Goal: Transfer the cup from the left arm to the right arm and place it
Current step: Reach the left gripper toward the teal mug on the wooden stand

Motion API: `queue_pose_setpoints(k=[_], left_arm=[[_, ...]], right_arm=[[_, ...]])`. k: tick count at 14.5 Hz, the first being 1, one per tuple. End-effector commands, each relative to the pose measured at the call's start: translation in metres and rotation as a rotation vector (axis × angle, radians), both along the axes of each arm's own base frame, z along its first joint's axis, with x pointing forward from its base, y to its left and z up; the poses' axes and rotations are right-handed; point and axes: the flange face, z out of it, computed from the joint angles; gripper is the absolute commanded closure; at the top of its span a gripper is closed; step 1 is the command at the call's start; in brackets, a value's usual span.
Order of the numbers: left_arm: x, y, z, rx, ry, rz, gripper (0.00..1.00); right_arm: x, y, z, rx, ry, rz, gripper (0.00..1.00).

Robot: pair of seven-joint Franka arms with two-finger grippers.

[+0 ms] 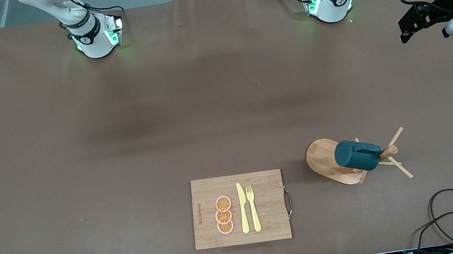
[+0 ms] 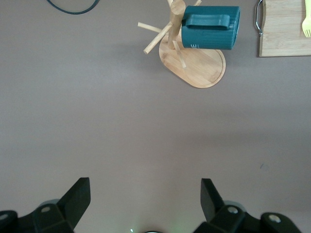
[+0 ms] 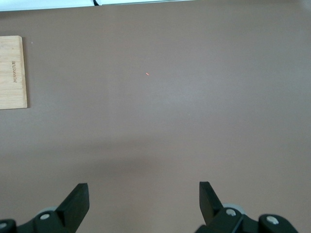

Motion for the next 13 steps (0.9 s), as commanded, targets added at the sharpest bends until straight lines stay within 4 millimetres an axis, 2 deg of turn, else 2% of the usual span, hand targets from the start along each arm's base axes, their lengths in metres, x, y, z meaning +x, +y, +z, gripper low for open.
queue_pose_setpoints(k=[1, 3, 4, 6, 10, 13], left_arm=[[-0.001, 0.003, 0.007, 0.010, -0.001, -0.010, 0.00], [0.002, 0.006, 0.010, 0.004, -0.008, 0.014, 0.00], [0.007, 0.015, 0.015, 0.007, -0.020, 0.021, 0.00], [0.026, 0.029, 0.009, 0.000, -0.021, 0.041, 0.00], [0.060, 0.026, -0.023, -0.028, -0.050, 0.112, 0.00], [0.091, 0.021, -0.056, -0.105, -0.066, 0.392, 0.00]], right_arm=[[-0.007, -0.001, 0.007, -0.011, -0.014, 0.012, 0.00], [-0.007, -0.001, 0.007, -0.011, -0.013, 0.014, 0.00], [-0.007, -0.002, 0.007, -0.011, -0.013, 0.011, 0.00], [-0.007, -0.001, 0.007, -0.011, -0.013, 0.012, 0.00], [-0.007, -0.002, 0.007, -0.011, -0.013, 0.012, 0.00], [-0.007, -0.001, 0.007, -0.011, -0.013, 0.014, 0.00]])
